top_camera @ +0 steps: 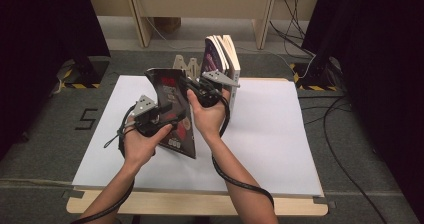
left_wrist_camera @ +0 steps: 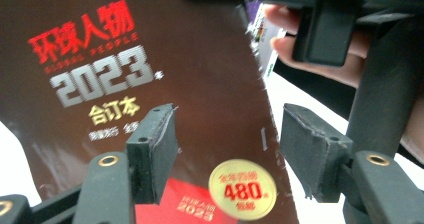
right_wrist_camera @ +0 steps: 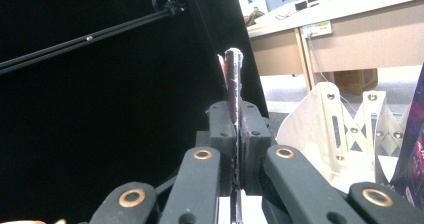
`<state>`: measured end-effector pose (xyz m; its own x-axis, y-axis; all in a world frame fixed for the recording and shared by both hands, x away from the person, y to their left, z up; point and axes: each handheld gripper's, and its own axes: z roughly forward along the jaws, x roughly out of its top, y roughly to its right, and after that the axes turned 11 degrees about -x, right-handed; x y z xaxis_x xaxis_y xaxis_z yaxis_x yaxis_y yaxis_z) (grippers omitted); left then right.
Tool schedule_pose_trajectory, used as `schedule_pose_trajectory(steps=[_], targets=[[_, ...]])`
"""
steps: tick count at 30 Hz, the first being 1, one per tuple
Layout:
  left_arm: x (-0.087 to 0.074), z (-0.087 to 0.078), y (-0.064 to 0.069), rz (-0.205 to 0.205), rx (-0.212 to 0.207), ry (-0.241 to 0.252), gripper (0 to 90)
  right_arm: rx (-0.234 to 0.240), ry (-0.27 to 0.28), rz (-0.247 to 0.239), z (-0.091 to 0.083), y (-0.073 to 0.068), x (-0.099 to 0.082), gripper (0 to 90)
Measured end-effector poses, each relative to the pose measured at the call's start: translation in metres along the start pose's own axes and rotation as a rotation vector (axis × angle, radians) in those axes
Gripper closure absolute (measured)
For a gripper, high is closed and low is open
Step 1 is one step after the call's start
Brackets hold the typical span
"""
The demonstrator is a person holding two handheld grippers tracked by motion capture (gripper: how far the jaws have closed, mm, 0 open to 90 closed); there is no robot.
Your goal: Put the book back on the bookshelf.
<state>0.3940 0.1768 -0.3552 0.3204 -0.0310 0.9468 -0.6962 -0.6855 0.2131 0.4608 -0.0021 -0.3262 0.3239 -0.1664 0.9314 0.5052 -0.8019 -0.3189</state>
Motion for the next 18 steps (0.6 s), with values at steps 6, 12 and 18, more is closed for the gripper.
schedule_pose_trajectory(steps=[6,12,18], targets=[[0.002,0.011,0.002,0.007,0.017,-0.008,37.3,-0.002,-0.001,-0.008,0.000,0.000,-0.001,87.7],[0.002,0.018,0.001,0.005,0.036,-0.017,36.2,-0.009,-0.003,-0.015,0.001,0.001,-0.002,87.7],[0.004,0.022,0.004,0.008,0.036,-0.021,36.0,-0.015,-0.005,-0.023,0.001,0.001,-0.002,87.7]])
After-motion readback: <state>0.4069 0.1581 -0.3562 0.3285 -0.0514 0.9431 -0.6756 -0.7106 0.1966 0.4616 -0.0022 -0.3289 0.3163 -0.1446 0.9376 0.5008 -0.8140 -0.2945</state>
